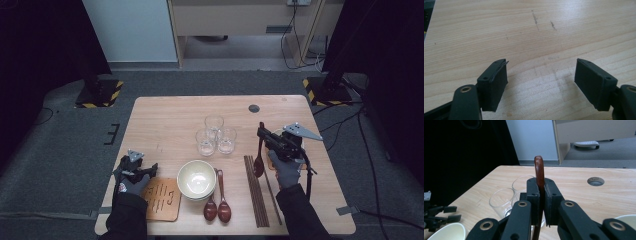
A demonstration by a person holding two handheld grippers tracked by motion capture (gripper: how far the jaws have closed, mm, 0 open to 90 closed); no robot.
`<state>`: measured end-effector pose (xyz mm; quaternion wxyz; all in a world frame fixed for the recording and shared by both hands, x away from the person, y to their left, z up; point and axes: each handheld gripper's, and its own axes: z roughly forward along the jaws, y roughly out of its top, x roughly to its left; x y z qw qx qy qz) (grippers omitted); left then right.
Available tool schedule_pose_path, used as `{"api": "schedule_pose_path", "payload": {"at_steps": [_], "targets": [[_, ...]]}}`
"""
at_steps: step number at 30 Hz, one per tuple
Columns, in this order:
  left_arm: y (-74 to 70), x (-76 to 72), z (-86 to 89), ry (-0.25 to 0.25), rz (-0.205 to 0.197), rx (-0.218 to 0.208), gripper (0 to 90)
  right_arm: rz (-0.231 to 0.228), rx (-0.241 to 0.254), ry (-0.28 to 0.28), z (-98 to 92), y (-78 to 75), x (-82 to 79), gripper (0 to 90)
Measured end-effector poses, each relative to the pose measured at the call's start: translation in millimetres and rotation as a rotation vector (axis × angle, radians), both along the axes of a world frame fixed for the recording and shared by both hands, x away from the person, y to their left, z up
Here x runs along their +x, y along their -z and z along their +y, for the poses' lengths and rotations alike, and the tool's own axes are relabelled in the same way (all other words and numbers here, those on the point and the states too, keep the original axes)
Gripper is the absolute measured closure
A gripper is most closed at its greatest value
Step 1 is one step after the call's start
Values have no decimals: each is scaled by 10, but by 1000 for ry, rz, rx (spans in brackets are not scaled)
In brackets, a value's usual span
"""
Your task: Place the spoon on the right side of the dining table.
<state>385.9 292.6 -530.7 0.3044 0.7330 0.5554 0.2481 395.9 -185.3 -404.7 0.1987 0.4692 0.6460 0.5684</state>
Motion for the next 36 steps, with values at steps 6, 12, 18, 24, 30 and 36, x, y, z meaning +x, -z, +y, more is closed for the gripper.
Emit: {"api": "schedule_pose_path", "payload": {"at_steps": [6,12,18,24,30,36], "targets": [[20,11,-3,-5,9,-4,219,-6,4,23,-32,-10,58,843],[38,22,9,-23,12,-14,152,-13,12,50,-67,-22,131,843],[51,38,12,-35,12,-14,100,-25,33,76,-108,-68,184,843],[54,49,4,-39,15,-15,80,-35,48,96,-139,-98,239,843],[57,62,-11,-31,24,-11,45,-43,57,112,-153,-123,288,843],[60,76,-19,-27,32,-14,20,-51,64,138,-201,-132,339,843]]}}
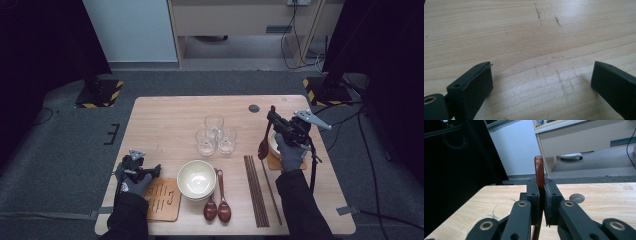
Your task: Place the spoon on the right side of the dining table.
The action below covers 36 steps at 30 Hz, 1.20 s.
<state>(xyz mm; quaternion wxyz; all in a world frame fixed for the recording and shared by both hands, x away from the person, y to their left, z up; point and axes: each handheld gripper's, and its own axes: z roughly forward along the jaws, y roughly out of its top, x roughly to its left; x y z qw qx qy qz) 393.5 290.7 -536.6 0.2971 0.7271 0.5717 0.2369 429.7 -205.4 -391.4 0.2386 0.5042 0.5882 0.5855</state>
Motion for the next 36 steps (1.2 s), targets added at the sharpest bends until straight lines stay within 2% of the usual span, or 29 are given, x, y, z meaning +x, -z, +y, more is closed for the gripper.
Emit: {"api": "schedule_pose_path", "payload": {"at_steps": [36], "targets": [[3,6,-2,1,7,0,0,4,41,147,-327,1,222,842]]}}
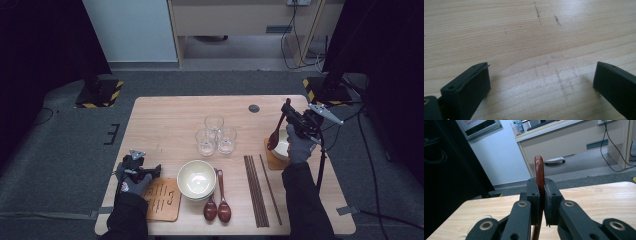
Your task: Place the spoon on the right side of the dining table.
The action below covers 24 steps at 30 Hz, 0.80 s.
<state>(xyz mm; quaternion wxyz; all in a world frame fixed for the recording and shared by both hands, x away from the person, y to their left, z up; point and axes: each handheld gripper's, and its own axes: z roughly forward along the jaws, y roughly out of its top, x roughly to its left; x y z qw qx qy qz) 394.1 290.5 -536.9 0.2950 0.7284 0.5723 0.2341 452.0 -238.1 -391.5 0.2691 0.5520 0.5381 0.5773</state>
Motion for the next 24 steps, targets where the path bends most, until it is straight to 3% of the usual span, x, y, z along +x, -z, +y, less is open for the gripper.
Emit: {"api": "schedule_pose_path", "payload": {"at_steps": [24], "targets": [[0,0,0,0,0,0,0,24,27,83,-202,76,124,842]]}}
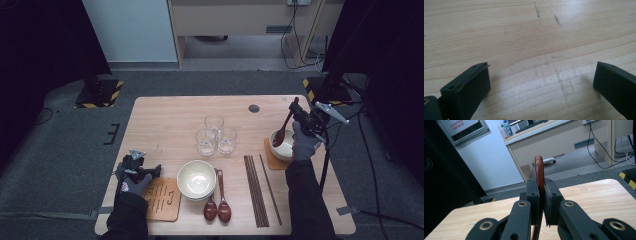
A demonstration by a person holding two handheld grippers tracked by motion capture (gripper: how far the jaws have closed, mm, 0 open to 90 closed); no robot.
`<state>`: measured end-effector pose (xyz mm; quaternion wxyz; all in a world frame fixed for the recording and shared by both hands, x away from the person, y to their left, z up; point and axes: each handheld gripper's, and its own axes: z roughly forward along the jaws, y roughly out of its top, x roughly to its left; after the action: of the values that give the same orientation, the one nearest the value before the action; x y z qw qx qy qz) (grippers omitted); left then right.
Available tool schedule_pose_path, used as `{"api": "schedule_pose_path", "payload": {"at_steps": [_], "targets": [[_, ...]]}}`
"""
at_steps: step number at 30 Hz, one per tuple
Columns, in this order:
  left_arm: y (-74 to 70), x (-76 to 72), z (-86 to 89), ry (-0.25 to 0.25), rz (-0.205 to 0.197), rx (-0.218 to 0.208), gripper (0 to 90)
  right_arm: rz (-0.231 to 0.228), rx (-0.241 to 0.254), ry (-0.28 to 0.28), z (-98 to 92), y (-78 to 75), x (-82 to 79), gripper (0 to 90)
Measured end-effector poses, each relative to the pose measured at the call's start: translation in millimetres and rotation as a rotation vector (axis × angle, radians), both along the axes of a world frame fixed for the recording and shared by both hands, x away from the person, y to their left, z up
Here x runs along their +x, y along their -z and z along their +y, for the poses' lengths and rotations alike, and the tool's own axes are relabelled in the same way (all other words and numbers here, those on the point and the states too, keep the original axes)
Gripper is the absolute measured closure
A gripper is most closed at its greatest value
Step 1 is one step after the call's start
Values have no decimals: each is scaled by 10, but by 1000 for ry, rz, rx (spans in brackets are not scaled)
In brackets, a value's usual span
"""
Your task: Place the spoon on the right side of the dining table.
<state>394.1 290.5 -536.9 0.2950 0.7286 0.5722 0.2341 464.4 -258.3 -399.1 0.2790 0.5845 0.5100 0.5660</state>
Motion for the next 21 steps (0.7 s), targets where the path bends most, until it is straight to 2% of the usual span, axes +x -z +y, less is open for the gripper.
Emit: {"api": "schedule_pose_path", "payload": {"at_steps": [10,21], "targets": [[0,0,0,0,0,0,0,20,-2,39,-84,59,67,841],[0,0,0,0,0,0,0,69,-21,61,-118,194,148,839]]}}
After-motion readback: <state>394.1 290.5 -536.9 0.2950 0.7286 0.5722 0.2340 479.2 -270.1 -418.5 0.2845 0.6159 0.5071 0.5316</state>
